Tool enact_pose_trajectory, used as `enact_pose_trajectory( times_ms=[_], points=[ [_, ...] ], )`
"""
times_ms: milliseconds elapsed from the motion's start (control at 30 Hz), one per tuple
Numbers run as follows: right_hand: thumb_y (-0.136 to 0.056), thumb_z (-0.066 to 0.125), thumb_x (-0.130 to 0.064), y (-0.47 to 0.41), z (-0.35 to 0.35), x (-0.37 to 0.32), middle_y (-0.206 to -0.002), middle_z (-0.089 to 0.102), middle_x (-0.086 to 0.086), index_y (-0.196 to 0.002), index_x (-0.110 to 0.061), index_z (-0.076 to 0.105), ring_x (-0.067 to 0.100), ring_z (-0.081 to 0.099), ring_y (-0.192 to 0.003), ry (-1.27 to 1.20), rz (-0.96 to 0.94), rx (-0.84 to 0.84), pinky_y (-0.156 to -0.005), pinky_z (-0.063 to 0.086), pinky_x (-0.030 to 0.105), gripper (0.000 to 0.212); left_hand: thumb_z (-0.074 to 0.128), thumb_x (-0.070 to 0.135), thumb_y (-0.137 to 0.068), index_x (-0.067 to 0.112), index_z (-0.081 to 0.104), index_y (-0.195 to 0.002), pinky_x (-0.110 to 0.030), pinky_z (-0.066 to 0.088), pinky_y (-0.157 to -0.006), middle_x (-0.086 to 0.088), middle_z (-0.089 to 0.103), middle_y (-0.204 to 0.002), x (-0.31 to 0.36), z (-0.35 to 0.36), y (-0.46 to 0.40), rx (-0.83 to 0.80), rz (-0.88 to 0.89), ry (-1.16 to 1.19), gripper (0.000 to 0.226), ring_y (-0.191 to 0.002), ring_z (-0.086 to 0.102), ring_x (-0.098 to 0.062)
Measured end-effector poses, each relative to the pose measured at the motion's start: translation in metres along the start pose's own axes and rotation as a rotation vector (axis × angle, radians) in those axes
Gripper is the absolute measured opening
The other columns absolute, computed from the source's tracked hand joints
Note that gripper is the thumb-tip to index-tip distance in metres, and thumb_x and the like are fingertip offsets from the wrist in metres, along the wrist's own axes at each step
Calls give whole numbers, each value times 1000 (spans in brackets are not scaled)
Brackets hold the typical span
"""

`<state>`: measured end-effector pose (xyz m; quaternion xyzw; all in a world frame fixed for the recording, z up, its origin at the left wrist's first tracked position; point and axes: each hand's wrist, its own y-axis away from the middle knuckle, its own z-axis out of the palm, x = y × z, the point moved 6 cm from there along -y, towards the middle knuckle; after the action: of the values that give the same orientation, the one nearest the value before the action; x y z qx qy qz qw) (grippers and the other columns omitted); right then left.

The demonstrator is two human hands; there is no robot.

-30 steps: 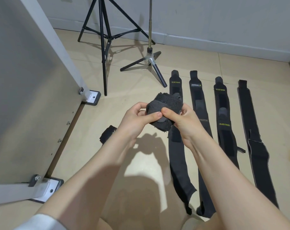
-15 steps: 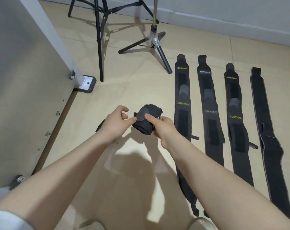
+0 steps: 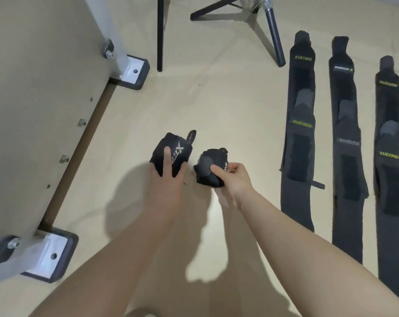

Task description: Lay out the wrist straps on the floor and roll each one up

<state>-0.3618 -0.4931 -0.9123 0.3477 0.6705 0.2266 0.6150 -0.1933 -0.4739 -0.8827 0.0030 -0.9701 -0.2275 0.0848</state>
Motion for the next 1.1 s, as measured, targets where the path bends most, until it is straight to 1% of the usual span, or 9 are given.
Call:
enact_pose_trajectory(
  times_ms=[100,200,333,500,667,733,833,967,1100],
  points=[
    [-89,63,-18,-7,8,-8,-79,51,4,-97,-6,48,16,48,-64,-14,-53,-39,-46,40,14,21,38,11,-94,28,8,-150,-44,37,-99,-16,-26,-153,7,-2,-10,9,-46,-23,66,-131,20,-48],
    [-94,52,-33,-2,5,-18,-84,51,10,-93,-1,51,18,43,-75,252,-161,-131,-59,36,22,32,41,20,-95,31,10,-149,-44,33,-103,-13,-21,-155,14,-7,-16,-32,-57,-48,63,-128,27,-48],
    [-95,46,-34,6,-49,-29,-123,58,8,-126,-8,53,21,48,-115,762,-377,-82,-93,32,26,41,42,22,-91,29,25,-142,-34,34,-83,-7,20,-145,29,-23,-4,15,-25,-158,54,-102,44,-31],
    [-98,47,-26,3,-162,-19,-140,46,6,-136,-11,47,23,37,-132,871,-356,152,-110,28,35,41,58,24,-83,18,54,-115,-28,31,-65,-5,49,-115,121,-29,18,66,382,-173,33,-93,49,-23],
    [-97,48,-11,-11,-219,-11,-157,21,0,-146,-21,35,20,21,-143,629,-284,134,-115,18,34,52,40,25,-95,22,26,-143,-36,40,-89,-1,27,-146,205,12,11,-265,638,-241,50,-120,45,-30],
    [-97,46,-10,-20,-231,-12,-157,20,-2,-148,-21,29,17,19,-144,512,-274,133,-117,17,34,54,38,27,-98,23,16,-150,-32,35,-86,1,24,-151,227,17,-4,-320,541,-175,57,-127,42,-26],
    [-99,44,-11,-31,-239,-9,-156,25,-3,-150,-21,22,18,25,-142,263,-188,112,-115,23,36,57,43,23,-96,23,8,-151,-36,34,-103,-2,13,-156,248,31,-30,-340,352,66,65,-135,33,-26],
    [-96,50,-12,-42,-240,-5,-153,30,-5,-149,-22,23,15,32,-137,109,-170,54,-101,30,26,60,40,13,-93,20,21,-148,-35,30,-109,-3,3,-158,264,37,-60,-182,253,64,58,-140,17,-23],
    [-95,45,-3,-57,-246,-1,-142,43,-2,-143,-20,34,16,42,-128,60,-139,81,-95,34,23,52,41,12,-93,6,49,-116,-32,38,-97,-8,25,-150,282,36,-77,-40,249,69,26,-126,35,-23]
  ],
)
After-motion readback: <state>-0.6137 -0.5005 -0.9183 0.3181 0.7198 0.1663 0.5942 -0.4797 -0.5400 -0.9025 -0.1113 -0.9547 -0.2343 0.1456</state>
